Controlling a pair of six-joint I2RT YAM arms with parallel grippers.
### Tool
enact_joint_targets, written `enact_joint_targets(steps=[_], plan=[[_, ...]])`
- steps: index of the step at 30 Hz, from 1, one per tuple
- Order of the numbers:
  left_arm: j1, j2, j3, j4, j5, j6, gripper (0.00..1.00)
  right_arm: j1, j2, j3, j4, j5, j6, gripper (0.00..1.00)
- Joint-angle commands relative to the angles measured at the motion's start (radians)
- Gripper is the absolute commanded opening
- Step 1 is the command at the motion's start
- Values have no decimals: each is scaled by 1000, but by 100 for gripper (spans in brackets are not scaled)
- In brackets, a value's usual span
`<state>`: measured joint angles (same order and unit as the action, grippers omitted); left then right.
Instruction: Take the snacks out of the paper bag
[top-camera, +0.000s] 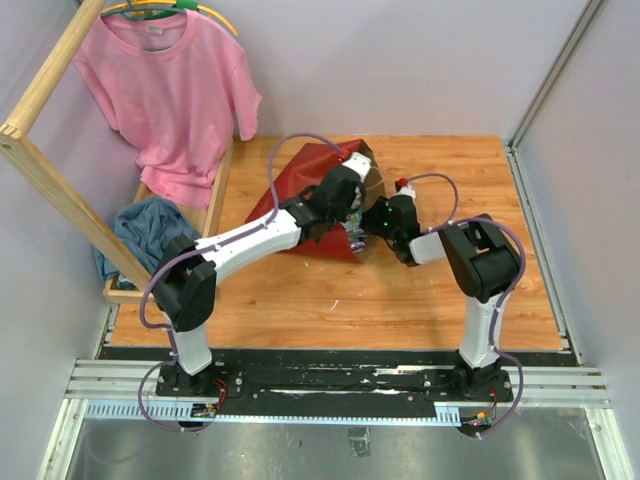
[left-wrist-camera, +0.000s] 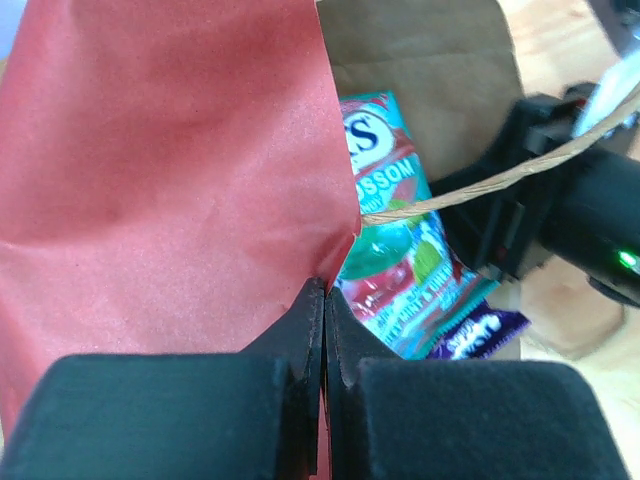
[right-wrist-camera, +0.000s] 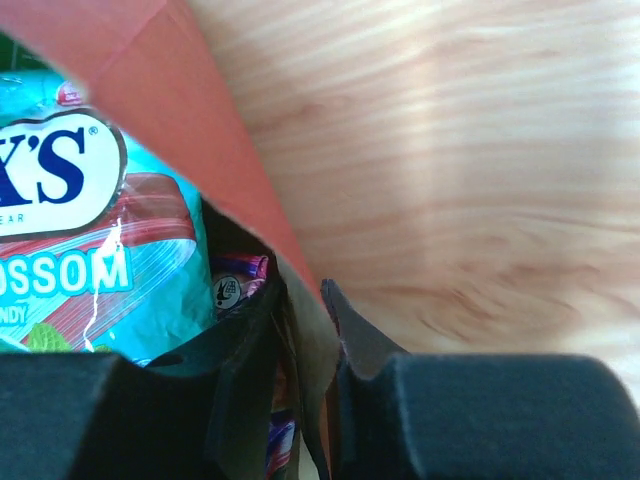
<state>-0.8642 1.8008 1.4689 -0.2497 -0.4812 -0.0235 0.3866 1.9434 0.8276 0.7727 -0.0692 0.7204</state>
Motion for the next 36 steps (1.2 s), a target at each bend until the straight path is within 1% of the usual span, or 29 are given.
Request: enact_joint_targets(steps=[1, 4, 6, 11, 14, 17, 19, 20, 23, 25, 29, 31, 32, 34, 36], plan=[[144, -6, -10, 13, -2, 22, 1, 90, 85, 135, 25, 2, 85, 24], [236, 10, -14, 33, 38, 41, 0, 158, 142, 234, -7, 108, 126, 24], [290, 23, -5, 35, 46, 50, 0, 206, 164, 264, -13, 202, 160, 23], [372, 41, 0, 127, 94, 156, 0, 325, 231, 348, -4, 403, 201, 22], [400, 73, 33, 146, 121, 250, 1, 367, 288, 433, -30, 473, 227, 22], [422, 70, 17, 213, 171, 314, 1, 370, 333, 512, -57, 496, 235, 24], [455, 57, 16, 239, 258, 306, 1, 360, 336, 552, -85, 508, 201, 24], [470, 49, 15, 247, 327, 299, 1, 354, 331, 559, -89, 508, 178, 24], [489, 24, -5, 296, 524, 317, 1, 317, 291, 511, -75, 559, 122, 24], [490, 23, -2, 326, 607, 317, 0, 283, 251, 438, -39, 566, 122, 24], [481, 62, 59, 343, 767, 288, 0, 221, 169, 283, 36, 591, 151, 22], [459, 84, 82, 348, 813, 310, 1, 203, 143, 223, 61, 603, 177, 22], [441, 93, 88, 349, 821, 357, 1, 198, 132, 203, 71, 610, 189, 22], [398, 115, 98, 350, 789, 429, 1, 198, 123, 178, 80, 630, 218, 22], [381, 138, 110, 348, 767, 473, 1, 198, 136, 180, 79, 630, 254, 23]])
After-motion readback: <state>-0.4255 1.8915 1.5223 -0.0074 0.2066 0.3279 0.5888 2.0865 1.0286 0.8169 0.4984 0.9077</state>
